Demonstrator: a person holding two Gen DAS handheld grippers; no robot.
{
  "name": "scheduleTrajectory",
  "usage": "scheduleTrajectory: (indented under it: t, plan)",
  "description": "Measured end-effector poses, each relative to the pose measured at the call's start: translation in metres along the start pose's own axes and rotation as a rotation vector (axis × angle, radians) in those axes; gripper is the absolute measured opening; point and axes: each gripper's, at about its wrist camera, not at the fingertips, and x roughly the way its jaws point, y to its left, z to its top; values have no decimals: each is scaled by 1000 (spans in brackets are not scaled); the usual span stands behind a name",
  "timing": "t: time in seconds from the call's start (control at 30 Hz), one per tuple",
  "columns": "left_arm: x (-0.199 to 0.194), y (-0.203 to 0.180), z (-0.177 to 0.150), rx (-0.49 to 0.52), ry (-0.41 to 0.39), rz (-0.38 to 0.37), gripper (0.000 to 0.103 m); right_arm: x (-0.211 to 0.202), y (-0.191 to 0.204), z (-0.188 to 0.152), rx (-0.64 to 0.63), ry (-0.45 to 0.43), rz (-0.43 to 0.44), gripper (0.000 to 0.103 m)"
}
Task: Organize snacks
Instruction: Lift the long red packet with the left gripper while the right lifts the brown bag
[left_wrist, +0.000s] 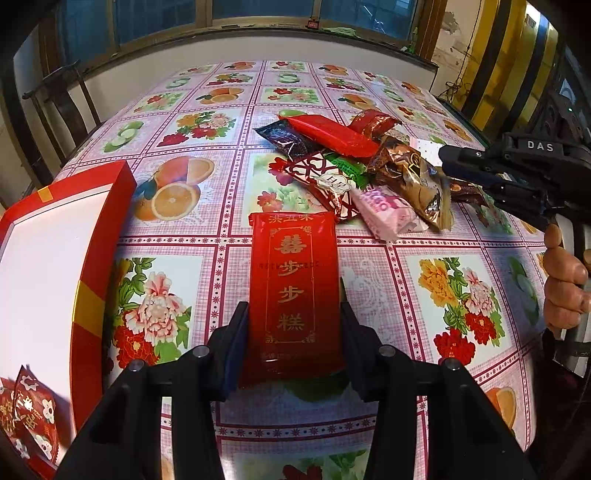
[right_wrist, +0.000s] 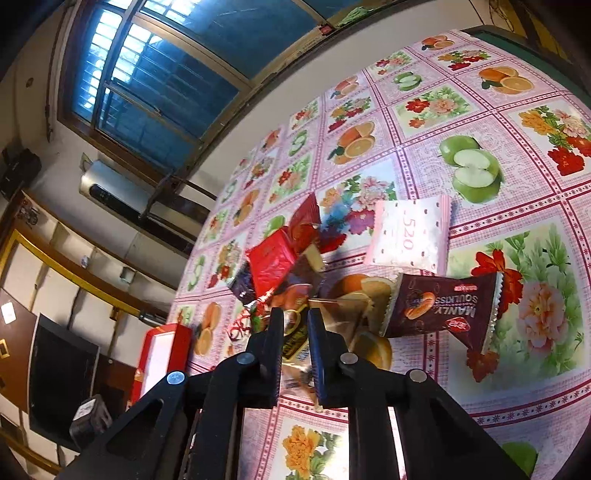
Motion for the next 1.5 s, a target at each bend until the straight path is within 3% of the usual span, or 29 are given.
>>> scheduleTrajectory:
  t: [0.17,0.23,0.3,0.37,0.43,0.47,0.5,0.73,0.83,0.9,0.93,1.0,1.1,1.3,1.5]
  plan:
    - [-3,1,-5,3,-3,-9,46,2,4,-1,-26,6,-33,15]
    - [-4,2,-6,-1,-4,-11,46,4,6,-3,-28,5,-40,21]
    - [-5,2,-8,-3,-5,-14,46,7,5,-5,-4,16,-55,58]
    - [-8,3,-11,-7,-7,-24,46,4,11,-6,-7,-19,-62,63]
    - [-10,4,-13,-15,-10,-38,46,2,21,-7,-57,-62,-84,74]
    - [-11,4,-15,-18,-10,-44,46,2,25,-7,-80,-78,-105,84]
    - [-12,3,-16,-19,-11,-47,46,2,29,-8,-97,-92,-126,87]
    - [-16,-2,-25,-1,-9,-76,46,31,35,-9,-189,-82,-308,87]
    - [-16,-2,-26,3,-8,-80,46,44,28,-10,-185,-23,-311,87]
    - [-15,-2,-26,2,-7,-81,46,44,31,-12,-227,-45,-340,87]
    - [-15,-3,-26,4,-6,-77,46,45,31,-12,-240,-47,-336,86]
    - [-14,-4,-25,4,-5,-68,46,48,30,-13,-230,-10,-288,64]
    - [-12,-5,-23,8,-2,-58,47,47,31,-16,-229,2,-280,52]
    - [-7,-5,-15,-14,-2,-23,48,33,24,-14,-142,-2,-214,38]
    - [-4,-6,-13,-14,-14,-8,49,23,24,-14,-97,-23,-185,35]
